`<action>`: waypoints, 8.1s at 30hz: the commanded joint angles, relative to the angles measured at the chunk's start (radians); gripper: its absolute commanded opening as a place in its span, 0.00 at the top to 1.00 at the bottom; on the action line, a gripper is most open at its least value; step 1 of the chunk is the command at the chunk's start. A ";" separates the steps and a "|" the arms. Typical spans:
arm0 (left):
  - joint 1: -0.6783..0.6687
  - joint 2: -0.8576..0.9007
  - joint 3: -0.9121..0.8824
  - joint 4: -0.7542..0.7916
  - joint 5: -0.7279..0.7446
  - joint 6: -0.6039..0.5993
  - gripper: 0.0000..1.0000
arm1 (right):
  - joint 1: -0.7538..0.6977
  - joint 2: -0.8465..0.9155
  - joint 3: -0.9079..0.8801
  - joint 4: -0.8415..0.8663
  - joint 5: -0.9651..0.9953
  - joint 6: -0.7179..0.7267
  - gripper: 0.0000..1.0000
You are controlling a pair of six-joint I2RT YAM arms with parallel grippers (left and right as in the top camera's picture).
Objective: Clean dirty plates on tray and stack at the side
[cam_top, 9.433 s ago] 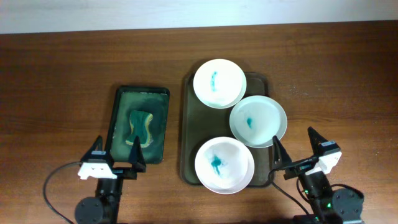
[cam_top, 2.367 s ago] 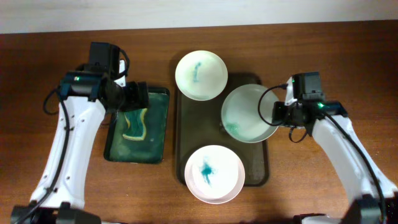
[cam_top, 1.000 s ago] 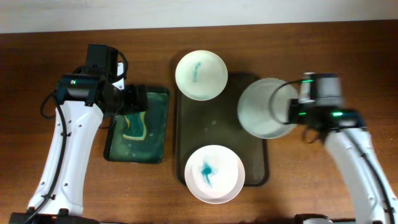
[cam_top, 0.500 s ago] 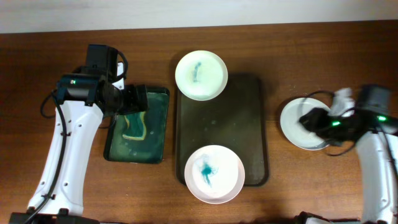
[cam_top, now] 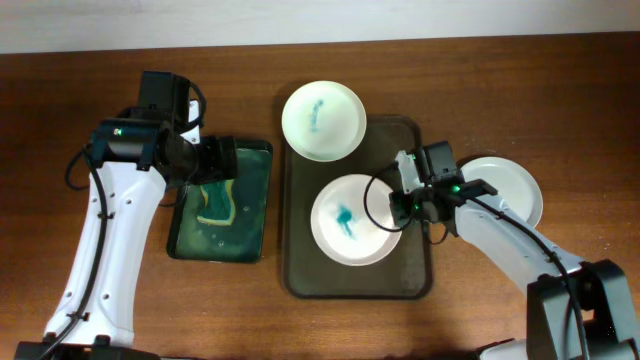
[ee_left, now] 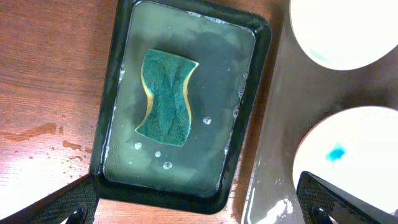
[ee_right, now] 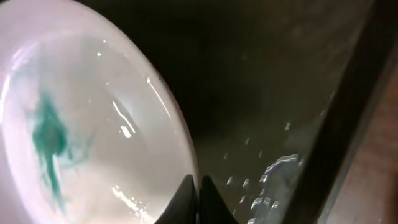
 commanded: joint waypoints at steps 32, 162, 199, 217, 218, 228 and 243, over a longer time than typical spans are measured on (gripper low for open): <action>0.006 0.377 -0.187 0.274 -0.185 0.006 0.45 | -0.160 -0.002 0.198 -0.525 -0.092 0.120 0.53; -0.086 -0.007 -0.123 0.111 -0.076 -0.085 0.01 | -0.028 -0.186 0.131 -0.259 0.312 0.176 0.96; -0.087 -0.006 -0.123 0.111 -0.076 -0.085 0.01 | 0.613 -0.328 0.137 -0.419 1.283 0.145 0.96; -0.087 -0.006 -0.123 0.111 -0.076 -0.085 0.01 | 0.599 -0.328 0.137 -0.384 1.282 0.150 0.96; -0.087 -0.006 -0.123 0.111 -0.076 -0.085 0.01 | 0.577 -0.328 0.137 -0.376 1.278 0.175 0.96; -0.087 -0.006 -0.123 0.111 -0.076 -0.085 0.00 | -0.383 -0.314 0.138 -0.364 -0.073 0.209 0.96; -0.087 -0.006 -0.123 0.111 -0.076 -0.085 0.01 | -0.745 -0.084 0.187 -0.367 -0.164 0.232 0.33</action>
